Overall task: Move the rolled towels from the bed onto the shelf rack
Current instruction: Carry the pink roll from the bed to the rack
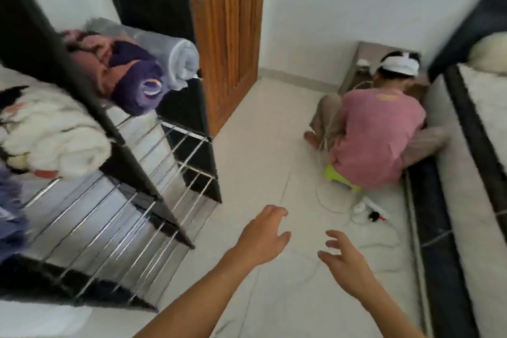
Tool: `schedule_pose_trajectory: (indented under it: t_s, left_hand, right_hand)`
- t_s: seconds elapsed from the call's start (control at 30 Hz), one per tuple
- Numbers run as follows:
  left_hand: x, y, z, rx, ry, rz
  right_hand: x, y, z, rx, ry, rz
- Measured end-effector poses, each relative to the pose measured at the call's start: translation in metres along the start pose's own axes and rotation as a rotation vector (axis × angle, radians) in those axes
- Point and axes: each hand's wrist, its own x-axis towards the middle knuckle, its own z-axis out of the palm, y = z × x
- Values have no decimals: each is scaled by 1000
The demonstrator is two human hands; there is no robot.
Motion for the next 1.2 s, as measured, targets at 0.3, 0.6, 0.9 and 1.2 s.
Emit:
schedule_pose_trajectory:
  t_s: [0.3, 0.6, 0.9, 1.2]
  left_hand:
    - [69, 201, 131, 229, -380, 268]
    - [88, 368, 306, 106, -726, 267]
    - [129, 488, 450, -106, -1006, 13]
    - [152, 556, 550, -4, -1133, -209]
  right_hand:
    - [-70, 177, -144, 301, 342, 269]
    - [-145, 352, -279, 536, 646, 501]
    - [-160, 454, -326, 855, 859, 743]
    - [-156, 525, -373, 1031, 1011, 900]
